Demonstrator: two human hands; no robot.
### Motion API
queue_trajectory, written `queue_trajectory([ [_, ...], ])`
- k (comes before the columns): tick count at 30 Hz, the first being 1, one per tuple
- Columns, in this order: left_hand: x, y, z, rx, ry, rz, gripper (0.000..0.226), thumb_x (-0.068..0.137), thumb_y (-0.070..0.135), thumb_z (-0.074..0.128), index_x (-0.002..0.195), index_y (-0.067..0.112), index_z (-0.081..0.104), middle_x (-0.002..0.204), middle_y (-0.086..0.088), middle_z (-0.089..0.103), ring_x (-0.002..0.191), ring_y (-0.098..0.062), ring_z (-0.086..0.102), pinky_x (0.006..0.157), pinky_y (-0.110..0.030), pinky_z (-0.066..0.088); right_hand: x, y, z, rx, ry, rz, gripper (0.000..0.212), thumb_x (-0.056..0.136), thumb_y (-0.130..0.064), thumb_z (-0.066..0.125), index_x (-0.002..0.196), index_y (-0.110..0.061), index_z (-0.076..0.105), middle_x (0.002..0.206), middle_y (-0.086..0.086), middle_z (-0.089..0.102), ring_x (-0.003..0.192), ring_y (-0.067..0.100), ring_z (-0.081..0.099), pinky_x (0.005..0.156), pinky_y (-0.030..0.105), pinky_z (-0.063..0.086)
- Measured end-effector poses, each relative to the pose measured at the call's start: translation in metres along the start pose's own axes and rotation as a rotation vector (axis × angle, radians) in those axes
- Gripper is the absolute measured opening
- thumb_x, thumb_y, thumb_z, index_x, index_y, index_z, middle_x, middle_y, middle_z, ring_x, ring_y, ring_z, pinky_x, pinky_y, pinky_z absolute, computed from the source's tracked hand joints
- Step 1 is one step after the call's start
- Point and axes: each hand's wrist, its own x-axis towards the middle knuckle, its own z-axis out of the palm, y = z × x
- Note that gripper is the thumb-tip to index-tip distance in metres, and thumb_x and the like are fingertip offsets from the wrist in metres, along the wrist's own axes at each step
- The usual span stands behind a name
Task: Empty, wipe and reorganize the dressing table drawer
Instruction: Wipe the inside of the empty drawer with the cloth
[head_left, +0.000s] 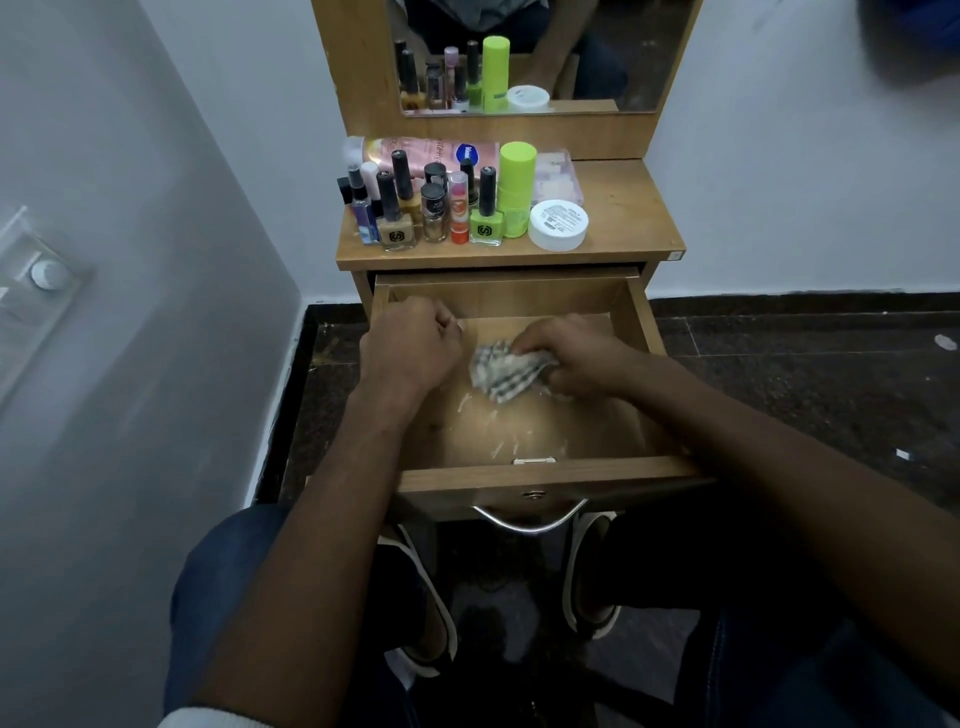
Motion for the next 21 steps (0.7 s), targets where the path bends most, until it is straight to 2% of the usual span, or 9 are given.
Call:
queue_trajectory([
  [2,0.0,-0.001,-0.001,-0.042,0.021,-0.006,0.023,0.102,0.039,0.066,0.089,0.025,0.077,0.088,0.005,0.073,0.089,-0.02,0.069,0.087,-0.045,0.06,-0.004,-0.005,0.002,0.046,-0.042,-0.035,0.042,0.081,0.002,0.072,0.118,-0.018,0.079,0.11,-0.006,0.07,0.1,0.009,0.057,0.085,0.026,0.043],
  [5,0.0,-0.002,-0.001,-0.069,0.007,-0.017,0.023,0.103,0.038,0.067,0.089,0.024,0.078,0.086,0.008,0.07,0.087,-0.017,0.067,0.087,-0.042,0.058,0.015,0.008,-0.007,0.038,0.123,0.141,0.043,0.081,-0.003,0.07,0.119,-0.022,0.078,0.117,0.002,0.076,0.107,0.024,0.068,0.089,0.038,0.055],
  [7,-0.002,-0.004,0.0,-0.058,0.0,-0.034,0.022,0.102,0.038,0.067,0.089,0.024,0.079,0.086,0.007,0.071,0.088,-0.018,0.068,0.088,-0.043,0.058,0.023,0.008,-0.009,-0.003,0.174,0.197,0.045,0.08,-0.008,0.07,0.122,-0.025,0.076,0.123,0.005,0.074,0.113,0.03,0.066,0.093,0.042,0.056],
  [9,-0.002,-0.007,0.0,-0.042,-0.013,-0.042,0.024,0.102,0.038,0.067,0.089,0.022,0.08,0.084,0.005,0.072,0.086,-0.02,0.069,0.086,-0.041,0.059,0.017,-0.007,-0.003,0.002,0.125,0.131,0.042,0.08,-0.008,0.074,0.119,-0.026,0.077,0.119,0.0,0.074,0.108,0.024,0.067,0.088,0.037,0.056],
  [12,0.003,-0.013,-0.006,-0.038,-0.107,-0.02,0.03,0.103,0.038,0.066,0.085,0.018,0.081,0.075,0.001,0.075,0.071,-0.018,0.073,0.078,-0.038,0.062,0.005,-0.022,0.002,0.108,-0.041,-0.01,0.036,0.081,-0.003,0.076,0.11,-0.022,0.082,0.102,-0.012,0.074,0.087,0.005,0.065,0.077,0.024,0.05],
  [15,0.013,-0.018,-0.017,-0.065,-0.18,0.043,0.028,0.104,0.037,0.066,0.086,0.02,0.08,0.069,0.004,0.076,0.054,-0.009,0.071,0.075,-0.037,0.065,0.027,-0.008,-0.007,0.09,0.081,0.056,0.029,0.082,-0.006,0.072,0.104,-0.02,0.083,0.1,-0.005,0.078,0.088,0.011,0.066,0.074,0.024,0.042],
  [17,0.017,-0.02,-0.022,-0.038,-0.178,0.073,0.024,0.104,0.038,0.066,0.09,0.023,0.079,0.073,0.005,0.075,0.059,-0.011,0.071,0.077,-0.041,0.065,0.041,-0.007,-0.008,0.05,0.156,0.121,0.02,0.081,-0.01,0.072,0.094,-0.024,0.08,0.099,0.0,0.077,0.095,0.021,0.069,0.073,0.026,0.039],
  [19,0.02,-0.021,-0.024,-0.006,-0.161,0.084,0.022,0.103,0.039,0.066,0.088,0.027,0.077,0.076,0.006,0.073,0.067,-0.014,0.07,0.08,-0.046,0.064,0.044,-0.023,-0.002,0.085,0.095,0.067,0.018,0.08,-0.01,0.075,0.085,-0.027,0.076,0.09,-0.003,0.074,0.092,0.02,0.07,0.07,0.028,0.044],
  [21,0.023,-0.022,-0.024,0.009,-0.139,0.078,0.023,0.103,0.041,0.066,0.086,0.029,0.078,0.078,0.009,0.072,0.072,-0.016,0.069,0.082,-0.045,0.063,0.039,-0.041,0.006,0.109,-0.008,-0.053,0.021,0.076,-0.01,0.076,0.088,-0.026,0.081,0.087,-0.008,0.076,0.084,0.012,0.069,0.069,0.026,0.049],
])
